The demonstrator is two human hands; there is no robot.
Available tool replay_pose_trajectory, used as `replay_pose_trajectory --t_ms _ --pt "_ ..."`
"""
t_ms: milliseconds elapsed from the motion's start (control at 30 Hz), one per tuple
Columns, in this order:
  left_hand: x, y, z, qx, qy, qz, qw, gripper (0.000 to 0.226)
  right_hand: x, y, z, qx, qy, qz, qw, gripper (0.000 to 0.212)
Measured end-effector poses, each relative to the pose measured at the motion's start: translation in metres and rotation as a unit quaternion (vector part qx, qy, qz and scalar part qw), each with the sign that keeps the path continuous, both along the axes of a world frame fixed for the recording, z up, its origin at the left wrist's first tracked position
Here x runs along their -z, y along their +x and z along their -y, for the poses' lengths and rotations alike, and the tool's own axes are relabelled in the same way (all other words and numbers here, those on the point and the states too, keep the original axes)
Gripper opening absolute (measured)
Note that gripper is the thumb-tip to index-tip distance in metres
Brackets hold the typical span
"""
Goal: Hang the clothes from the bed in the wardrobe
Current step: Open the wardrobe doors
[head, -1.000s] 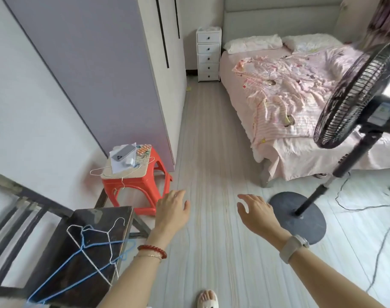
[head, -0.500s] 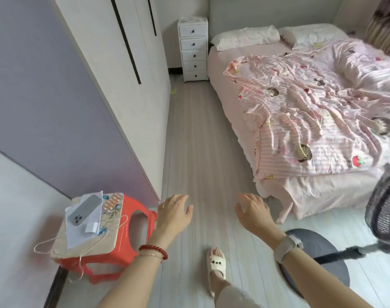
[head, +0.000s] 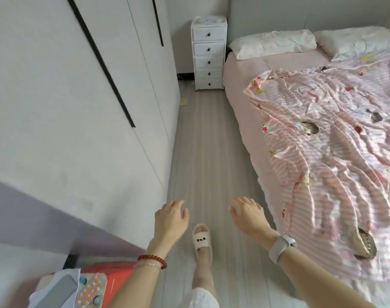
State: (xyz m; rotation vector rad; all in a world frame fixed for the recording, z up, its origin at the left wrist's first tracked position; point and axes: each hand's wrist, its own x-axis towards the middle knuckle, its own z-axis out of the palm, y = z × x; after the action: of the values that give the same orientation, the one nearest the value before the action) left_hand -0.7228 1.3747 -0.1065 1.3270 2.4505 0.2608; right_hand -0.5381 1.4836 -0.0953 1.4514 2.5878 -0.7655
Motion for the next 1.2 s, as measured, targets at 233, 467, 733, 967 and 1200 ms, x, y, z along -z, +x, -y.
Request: replay_pose_trajectory --t_ms 233,467,733,967,1200 --pt "-0.013 -0.106 -0.186 0.012 0.054 0.013 0.998 0.038 -0.01 -0.105 -0.169 -0.01 0.01 -0.003 1.0 0.015" --pt "-0.048 -0.188 -0.333 0.022 0.068 -0.034 0.997 0.037 -0.034 -0.188 -0.305 -0.028 0.022 -0.031 0.999 0.016" --pt "-0.064 -0.262 -0.411 -0.151 0.105 -0.074 0.98 0.036 -0.03 -0.313 -0.446 -0.177 0.04 -0.068 0.981 0.036" --pt "-0.137 -0.28 -0.423 -0.386 0.261 -0.156 0.871 0.032 -0.084 -0.42 -0.49 -0.39 0.031 -0.263 0.882 0.035" --pt "-0.268 -0.266 -0.365 -0.482 0.424 -0.389 0.661 0.027 -0.215 -0.502 -0.413 -0.542 0.102 -0.553 0.625 0.034"
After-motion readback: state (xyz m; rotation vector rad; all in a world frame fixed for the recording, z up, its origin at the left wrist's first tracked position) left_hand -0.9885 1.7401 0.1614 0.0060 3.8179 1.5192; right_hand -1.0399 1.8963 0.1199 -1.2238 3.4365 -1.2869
